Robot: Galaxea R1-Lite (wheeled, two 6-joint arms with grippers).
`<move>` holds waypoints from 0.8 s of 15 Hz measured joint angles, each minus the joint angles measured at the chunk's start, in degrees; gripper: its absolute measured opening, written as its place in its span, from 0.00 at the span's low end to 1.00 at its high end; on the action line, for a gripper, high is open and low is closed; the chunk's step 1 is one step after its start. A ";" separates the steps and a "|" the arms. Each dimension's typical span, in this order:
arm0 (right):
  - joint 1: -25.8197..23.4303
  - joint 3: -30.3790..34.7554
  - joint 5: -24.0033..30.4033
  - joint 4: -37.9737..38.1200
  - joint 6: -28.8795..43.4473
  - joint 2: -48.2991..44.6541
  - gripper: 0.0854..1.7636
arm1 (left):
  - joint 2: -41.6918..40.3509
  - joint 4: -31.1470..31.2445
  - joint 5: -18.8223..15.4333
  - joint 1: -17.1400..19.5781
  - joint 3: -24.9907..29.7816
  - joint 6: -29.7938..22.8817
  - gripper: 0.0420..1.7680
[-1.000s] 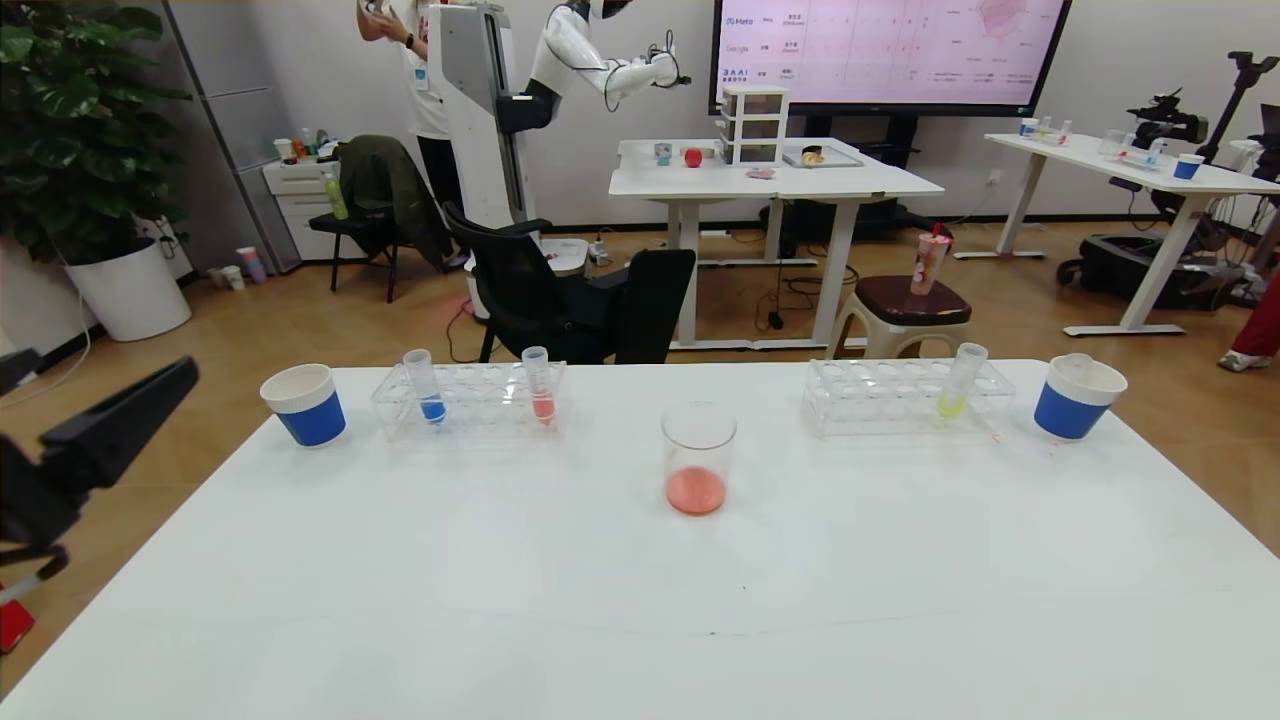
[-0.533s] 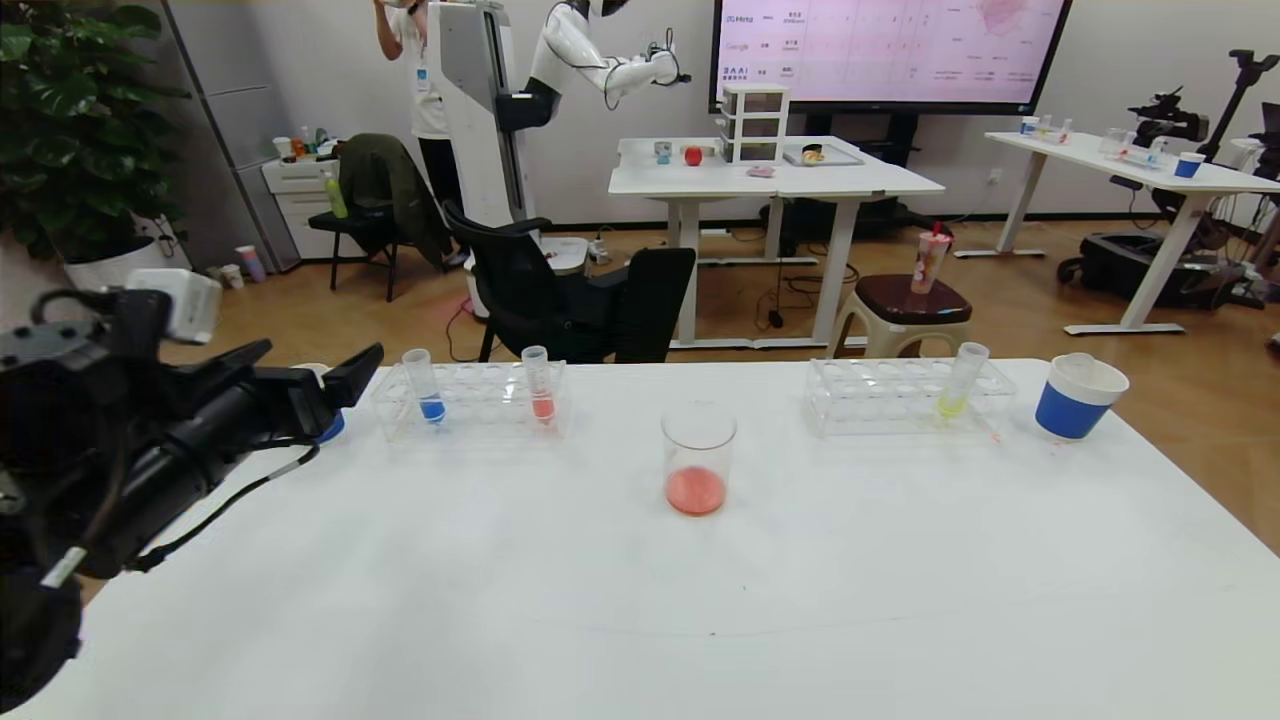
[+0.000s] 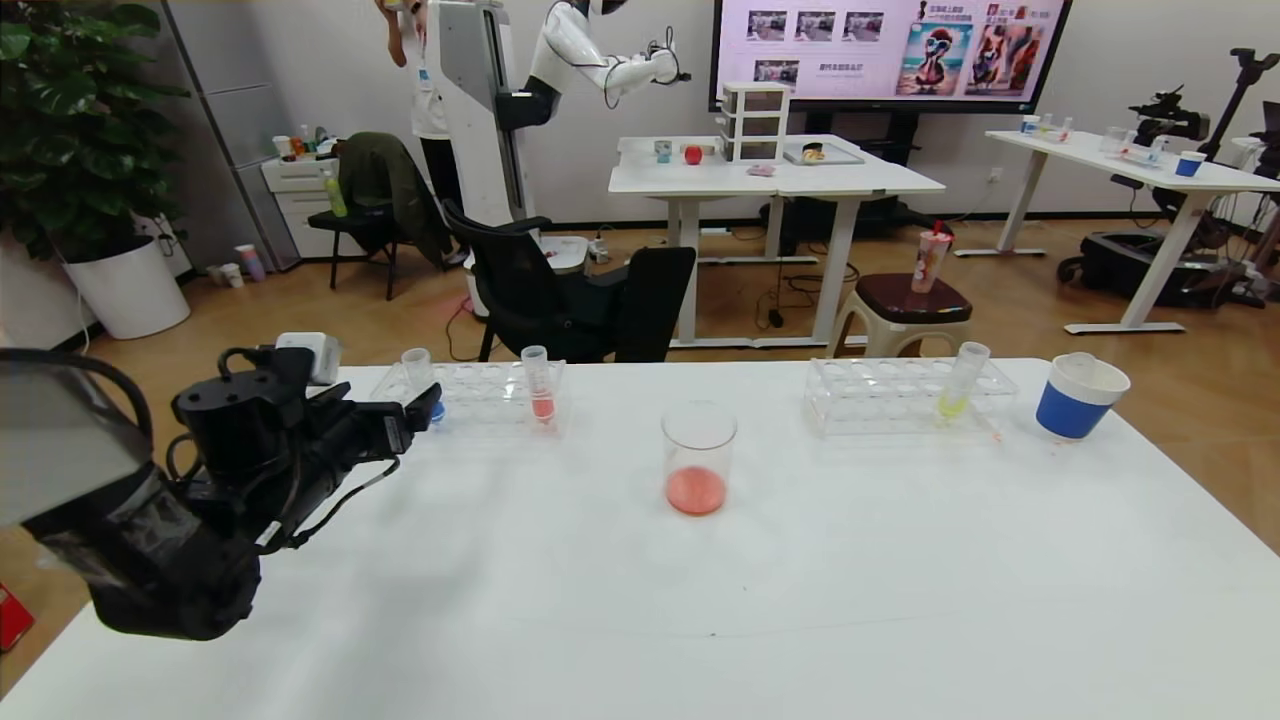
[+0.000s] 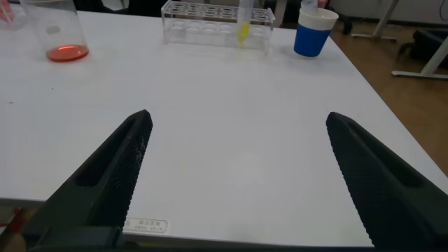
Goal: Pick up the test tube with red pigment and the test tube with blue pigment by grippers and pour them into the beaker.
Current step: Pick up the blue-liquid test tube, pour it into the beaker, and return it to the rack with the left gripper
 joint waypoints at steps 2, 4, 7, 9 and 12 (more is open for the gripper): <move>0.00 0.00 0.00 0.00 0.00 0.00 0.98 | 3.10 0.20 0.43 0.00 -4.27 -0.06 0.99; 0.00 0.00 -0.02 0.00 -0.01 0.00 0.98 | 6.51 0.77 0.52 0.09 -9.07 -0.02 0.99; 0.00 0.00 0.00 0.00 0.00 0.00 0.98 | 10.97 1.19 1.00 0.15 -16.07 0.06 0.99; 0.00 0.00 -0.02 0.00 -0.01 0.00 0.98 | 12.98 1.51 1.52 0.20 -19.57 0.11 0.99; 0.00 0.00 0.00 0.00 0.00 0.00 0.98 | 14.73 1.46 1.55 0.20 -21.44 0.04 0.99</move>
